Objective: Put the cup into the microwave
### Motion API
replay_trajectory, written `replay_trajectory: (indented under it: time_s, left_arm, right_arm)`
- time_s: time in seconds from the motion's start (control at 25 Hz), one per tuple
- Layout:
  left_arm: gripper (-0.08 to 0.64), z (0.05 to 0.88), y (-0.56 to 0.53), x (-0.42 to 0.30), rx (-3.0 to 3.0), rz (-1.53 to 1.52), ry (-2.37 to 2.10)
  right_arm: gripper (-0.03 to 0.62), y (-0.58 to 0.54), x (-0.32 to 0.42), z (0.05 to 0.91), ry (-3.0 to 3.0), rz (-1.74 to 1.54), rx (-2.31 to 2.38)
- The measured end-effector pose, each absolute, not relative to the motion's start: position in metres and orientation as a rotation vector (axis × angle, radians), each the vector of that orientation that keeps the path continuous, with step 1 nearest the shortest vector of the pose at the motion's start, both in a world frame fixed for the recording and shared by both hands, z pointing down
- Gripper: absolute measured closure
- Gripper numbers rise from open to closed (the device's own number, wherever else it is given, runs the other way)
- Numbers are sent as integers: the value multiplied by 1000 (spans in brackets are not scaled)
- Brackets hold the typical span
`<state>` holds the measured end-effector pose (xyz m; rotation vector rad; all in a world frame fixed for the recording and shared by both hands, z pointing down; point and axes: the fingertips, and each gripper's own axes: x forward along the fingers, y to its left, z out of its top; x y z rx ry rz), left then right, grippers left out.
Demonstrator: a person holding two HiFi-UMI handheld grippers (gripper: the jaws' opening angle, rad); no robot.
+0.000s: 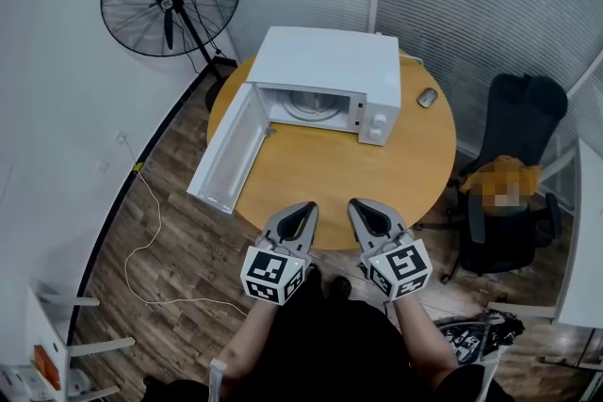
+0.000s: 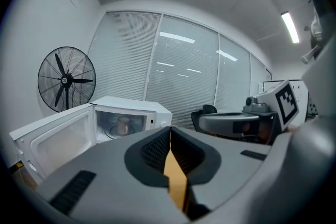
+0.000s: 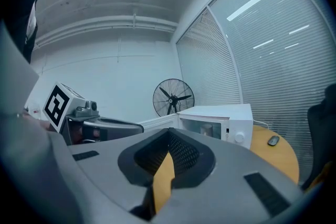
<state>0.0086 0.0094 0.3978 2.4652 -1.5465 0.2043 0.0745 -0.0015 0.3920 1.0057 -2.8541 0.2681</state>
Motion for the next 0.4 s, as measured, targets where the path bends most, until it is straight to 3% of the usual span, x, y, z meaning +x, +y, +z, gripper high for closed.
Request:
replay_trajectory:
  time_s: [0.4]
  left_arm:
    - [561,398,11,9,2466,211,-1547]
  right_arm:
    - [583,-1,75,392,-2855,273,1007]
